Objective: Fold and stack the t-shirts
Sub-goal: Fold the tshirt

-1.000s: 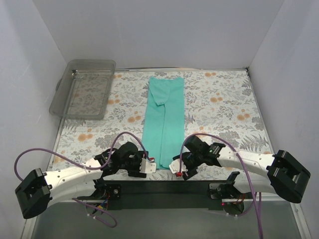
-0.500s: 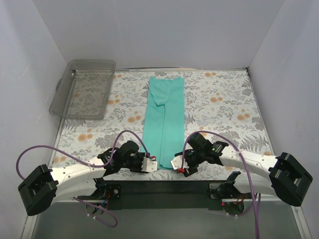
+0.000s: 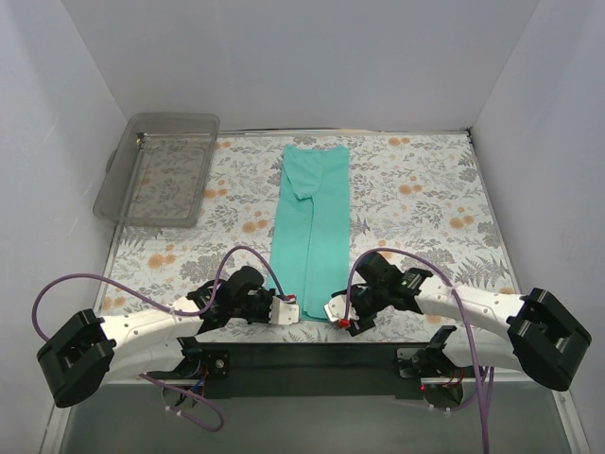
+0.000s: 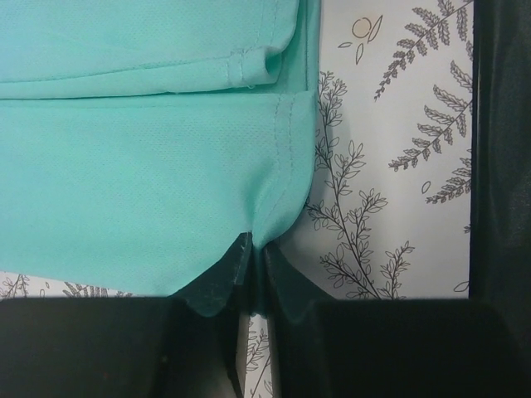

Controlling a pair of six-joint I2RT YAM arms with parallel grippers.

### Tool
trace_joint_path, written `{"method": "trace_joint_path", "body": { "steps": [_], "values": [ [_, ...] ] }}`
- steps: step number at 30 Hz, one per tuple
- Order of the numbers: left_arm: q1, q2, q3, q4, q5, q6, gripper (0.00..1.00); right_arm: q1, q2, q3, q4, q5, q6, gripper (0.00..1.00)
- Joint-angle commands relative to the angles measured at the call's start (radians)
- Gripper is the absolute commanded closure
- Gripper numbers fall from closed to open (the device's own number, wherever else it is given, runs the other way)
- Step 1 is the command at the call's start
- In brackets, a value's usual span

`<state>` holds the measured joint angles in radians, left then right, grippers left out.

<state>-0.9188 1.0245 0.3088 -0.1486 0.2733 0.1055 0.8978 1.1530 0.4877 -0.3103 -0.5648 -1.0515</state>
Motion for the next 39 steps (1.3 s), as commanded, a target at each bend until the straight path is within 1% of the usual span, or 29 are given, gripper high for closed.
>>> {"method": "trace_joint_path", "body": {
  "steps": [1,5,13,22,28,29,31,32,36,37,38,39],
  "values": [
    [0.005,0.006,-0.011,-0.031,0.013,0.002,0.9,0.004,0.025,-0.004,0.037,-0.024,0.001,0.46],
    [0.005,0.005,-0.01,-0.034,0.023,0.0,0.95,0.007,0.046,-0.001,0.06,-0.004,0.028,0.46],
    [0.011,-0.01,-0.008,-0.032,0.035,-0.007,0.99,0.03,0.073,0.005,0.092,0.04,0.07,0.5],
    [0.017,-0.027,-0.004,-0.037,0.05,-0.013,1.0,0.035,0.099,-0.003,0.114,0.1,0.093,0.53],
    [0.02,-0.038,-0.002,-0.039,0.058,-0.015,1.0,0.035,0.111,-0.006,0.112,0.123,0.093,0.59],
    [0.02,-0.038,-0.004,-0.039,0.06,-0.015,1.0,0.035,0.113,-0.006,0.112,0.123,0.093,0.63],
    [0.021,-0.04,-0.002,-0.039,0.061,-0.013,1.0,0.035,0.117,-0.005,0.111,0.128,0.093,0.66],
    [0.021,-0.04,-0.002,-0.04,0.063,-0.013,1.0,0.035,0.117,-0.005,0.109,0.128,0.096,0.71],
    [0.021,-0.041,-0.002,-0.042,0.067,-0.015,1.0,0.035,0.132,0.008,0.093,0.134,0.094,0.75],
    [0.021,-0.043,0.0,-0.043,0.073,-0.016,1.0,0.035,0.14,0.011,0.091,0.137,0.097,0.78],
    [0.021,-0.044,0.001,-0.045,0.075,-0.017,1.0,0.033,0.143,0.015,0.088,0.138,0.097,0.87],
    [0.021,-0.044,0.003,-0.045,0.076,-0.018,1.0,0.035,0.143,0.018,0.085,0.138,0.097,0.92]
  ]
}}
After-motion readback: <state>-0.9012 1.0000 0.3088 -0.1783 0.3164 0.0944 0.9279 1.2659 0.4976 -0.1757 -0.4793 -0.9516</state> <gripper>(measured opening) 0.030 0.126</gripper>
